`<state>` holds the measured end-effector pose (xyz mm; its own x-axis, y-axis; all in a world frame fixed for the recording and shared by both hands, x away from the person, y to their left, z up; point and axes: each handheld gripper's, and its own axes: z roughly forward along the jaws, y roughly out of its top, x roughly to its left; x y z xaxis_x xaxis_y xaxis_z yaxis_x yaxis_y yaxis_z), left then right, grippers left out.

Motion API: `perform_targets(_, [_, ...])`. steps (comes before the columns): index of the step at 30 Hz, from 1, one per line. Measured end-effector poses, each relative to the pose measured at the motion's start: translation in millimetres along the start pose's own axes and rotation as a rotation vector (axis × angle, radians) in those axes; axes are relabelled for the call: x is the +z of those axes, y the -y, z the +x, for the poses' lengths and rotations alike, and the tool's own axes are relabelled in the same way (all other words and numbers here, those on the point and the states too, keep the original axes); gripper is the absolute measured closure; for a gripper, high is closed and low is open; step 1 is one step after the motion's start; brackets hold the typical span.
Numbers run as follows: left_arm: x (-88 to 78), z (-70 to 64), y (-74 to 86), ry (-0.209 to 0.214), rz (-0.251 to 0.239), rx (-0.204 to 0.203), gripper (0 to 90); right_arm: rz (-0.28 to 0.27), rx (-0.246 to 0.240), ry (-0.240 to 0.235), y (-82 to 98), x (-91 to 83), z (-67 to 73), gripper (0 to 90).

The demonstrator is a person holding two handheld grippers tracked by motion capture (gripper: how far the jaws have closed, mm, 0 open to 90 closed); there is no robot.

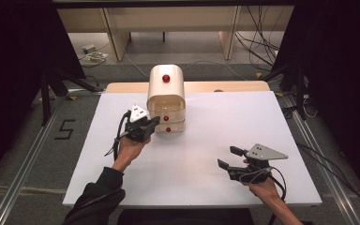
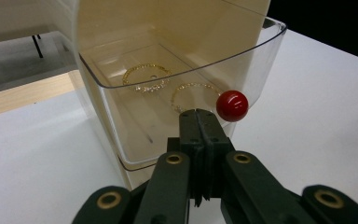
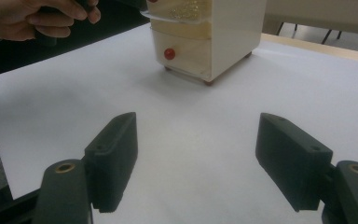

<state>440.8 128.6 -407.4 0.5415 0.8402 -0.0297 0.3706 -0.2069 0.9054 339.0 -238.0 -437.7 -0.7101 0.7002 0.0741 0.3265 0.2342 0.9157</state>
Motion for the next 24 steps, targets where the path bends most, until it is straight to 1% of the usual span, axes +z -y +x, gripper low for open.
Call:
perform_targets(3, [1.7, 0.8, 0.1, -0.004, -0.005, -0.012, 89.3, 0.0, 0.001, 0.0, -0.1, -0.2, 0.0, 30.2])
perform_targets(7, [3.8, 1.2, -0.2, -0.008, -0.005, -0.018, 89.3, -0.002, 0.001, 0.0, 0.0, 0.0, -0.1, 30.2])
perform_targets(9, [4.4, 2.6, -0.3, -0.012, 0.001, -0.011, 89.3, 0.001, -0.001, 0.001, -0.2, -0.3, 0.1, 30.2])
perform_targets(14, [6.8, 5.4, 0.1, -0.021, -0.003, -0.024, 89.3, -0.002, 0.001, 0.0, 0.0, -0.1, 0.0, 30.2])
perform_targets(16, [7.1, 6.2, 0.1, -0.018, -0.005, -0.033, 89.3, -0.002, 0.001, 0.0, 0.0, -0.1, -0.1, 30.2])
perform_targets(19, [7.9, 6.9, -0.4, -0.018, -0.002, -0.033, 89.3, 0.0, 0.002, -0.001, 0.0, -0.1, 0.1, 30.2])
perform_targets(20, [8.5, 6.9, -0.5, -0.019, -0.008, -0.04, 89.3, 0.001, 0.001, -0.001, 0.0, 0.0, 0.1, 30.2])
perform_targets(24, [9.2, 7.4, -0.9, -0.018, -0.011, -0.041, 89.3, 0.003, 0.0, 0.001, -0.1, -0.1, 0.4, 30.2])
